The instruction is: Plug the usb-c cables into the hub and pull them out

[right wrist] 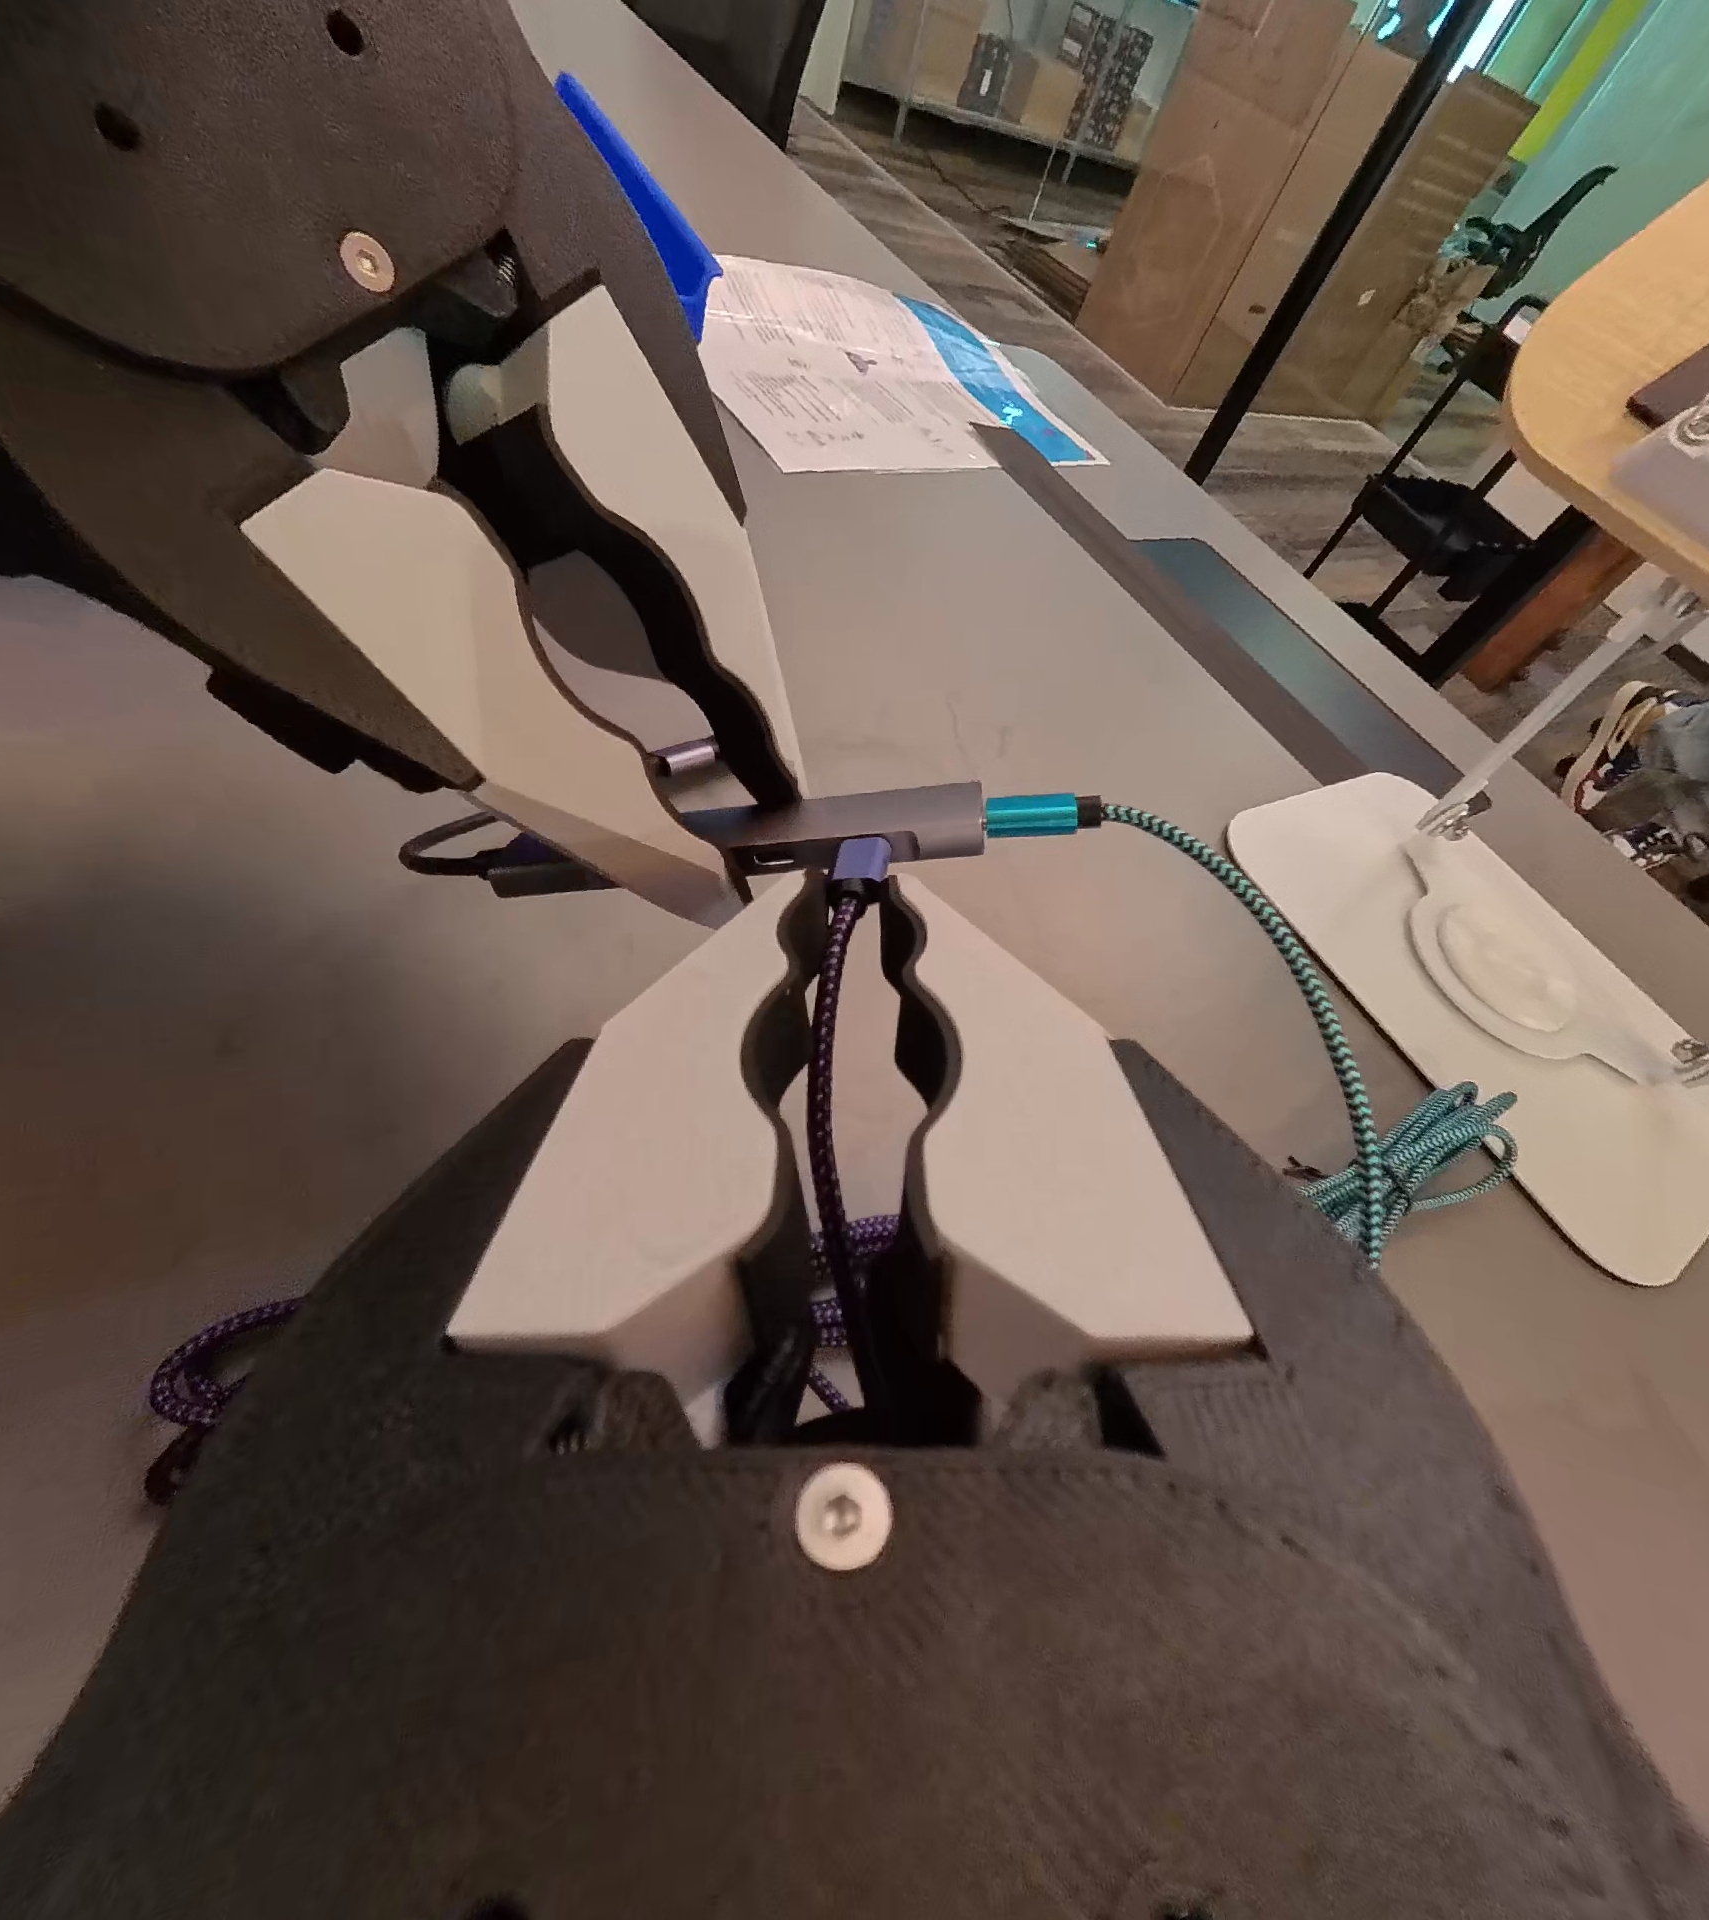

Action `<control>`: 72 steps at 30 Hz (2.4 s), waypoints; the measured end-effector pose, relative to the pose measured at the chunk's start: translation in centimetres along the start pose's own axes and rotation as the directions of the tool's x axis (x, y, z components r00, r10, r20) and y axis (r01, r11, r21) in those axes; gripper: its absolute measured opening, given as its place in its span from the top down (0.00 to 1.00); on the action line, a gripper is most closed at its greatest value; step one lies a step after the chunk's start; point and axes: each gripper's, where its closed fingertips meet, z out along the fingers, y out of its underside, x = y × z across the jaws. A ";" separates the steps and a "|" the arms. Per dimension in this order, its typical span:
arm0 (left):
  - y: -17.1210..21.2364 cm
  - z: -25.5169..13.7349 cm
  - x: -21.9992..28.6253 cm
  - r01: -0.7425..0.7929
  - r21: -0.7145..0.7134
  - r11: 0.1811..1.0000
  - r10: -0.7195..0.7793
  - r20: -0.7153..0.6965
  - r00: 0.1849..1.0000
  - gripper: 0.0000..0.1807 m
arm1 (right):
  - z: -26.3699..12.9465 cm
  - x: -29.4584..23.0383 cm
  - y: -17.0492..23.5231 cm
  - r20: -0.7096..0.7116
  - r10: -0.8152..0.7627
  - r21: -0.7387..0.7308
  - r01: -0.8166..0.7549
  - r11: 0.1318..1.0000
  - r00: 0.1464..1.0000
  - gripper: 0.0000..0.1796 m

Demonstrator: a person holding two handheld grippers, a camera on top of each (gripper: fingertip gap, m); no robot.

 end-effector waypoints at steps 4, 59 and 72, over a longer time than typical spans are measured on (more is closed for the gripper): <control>0.2 0.0 0.1 0.054 0.014 0.998 -0.053 -0.039 0.998 0.87 | 0.1 -0.2 0.0 0.016 0.006 0.011 -0.006 1.000 1.000 0.96; 3.6 1.2 2.9 -0.236 0.103 0.966 0.226 0.100 0.969 0.88 | 0.7 10.2 8.0 -0.256 0.341 -0.540 -0.427 0.726 0.904 0.70; 4.7 0.9 2.7 -0.236 0.100 0.966 0.233 0.041 0.972 0.88 | 5.8 10.0 10.0 -0.085 0.505 -0.607 -0.447 0.657 0.859 0.96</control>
